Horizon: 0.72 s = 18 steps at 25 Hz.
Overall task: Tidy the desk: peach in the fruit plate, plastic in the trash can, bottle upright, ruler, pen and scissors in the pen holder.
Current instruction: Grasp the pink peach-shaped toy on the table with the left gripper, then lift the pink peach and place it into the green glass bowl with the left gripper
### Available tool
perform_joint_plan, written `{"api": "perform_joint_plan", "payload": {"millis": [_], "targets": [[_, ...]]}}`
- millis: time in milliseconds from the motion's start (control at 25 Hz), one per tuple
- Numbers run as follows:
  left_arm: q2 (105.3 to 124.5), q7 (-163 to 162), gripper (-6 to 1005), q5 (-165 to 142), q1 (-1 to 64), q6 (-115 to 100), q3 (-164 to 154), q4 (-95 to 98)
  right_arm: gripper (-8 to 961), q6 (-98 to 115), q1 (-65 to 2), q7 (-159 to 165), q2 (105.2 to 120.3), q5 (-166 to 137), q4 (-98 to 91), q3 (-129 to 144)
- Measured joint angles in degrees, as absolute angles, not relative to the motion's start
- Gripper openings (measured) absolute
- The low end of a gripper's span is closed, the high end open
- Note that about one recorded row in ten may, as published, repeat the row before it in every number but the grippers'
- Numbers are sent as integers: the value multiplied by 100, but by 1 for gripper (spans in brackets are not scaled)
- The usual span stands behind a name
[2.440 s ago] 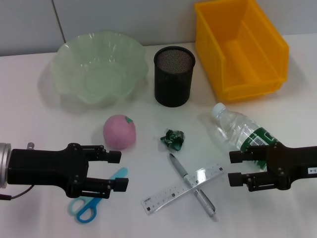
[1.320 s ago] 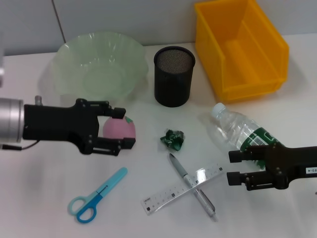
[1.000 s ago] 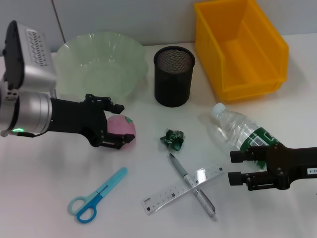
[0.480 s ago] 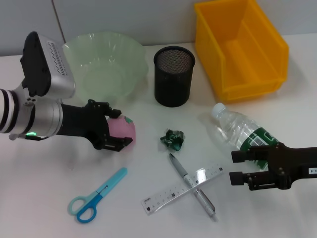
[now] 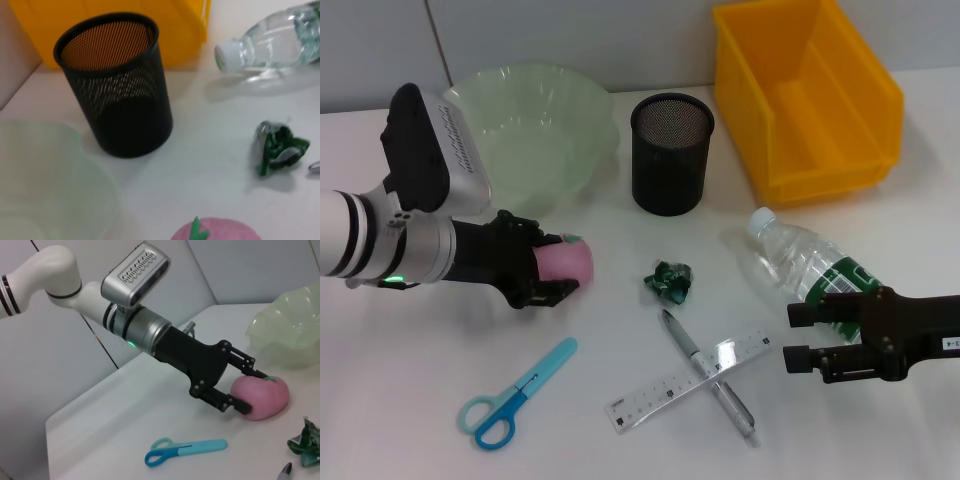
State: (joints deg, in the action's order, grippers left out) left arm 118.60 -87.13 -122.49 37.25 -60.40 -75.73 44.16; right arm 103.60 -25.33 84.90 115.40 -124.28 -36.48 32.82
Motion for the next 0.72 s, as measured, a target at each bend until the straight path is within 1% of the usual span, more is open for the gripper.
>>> {"api": "perform_joint_plan", "payload": {"millis": [160, 440, 560, 720], "targets": [[11882, -8723, 672, -12254, 3610, -5834, -7775, 4524, 756, 10354, -2532, 8491, 11540, -12428, -3635, 3279], [11869, -8784, 481, -12094, 3435, -6055, -7713, 4871, 756, 10346, -2527, 8496, 11539, -12427, -3626, 3249], [11840, -8790, 452, -11692, 3290, -6739, -7293, 5253, 756, 10342, -2528, 8496, 11539, -12422, -3619, 3242], [11834, -8760, 416, -11314, 3268, -7394, -6683, 5375, 756, 10342, -2529, 8496, 11540, -12417, -3619, 3242]]}}
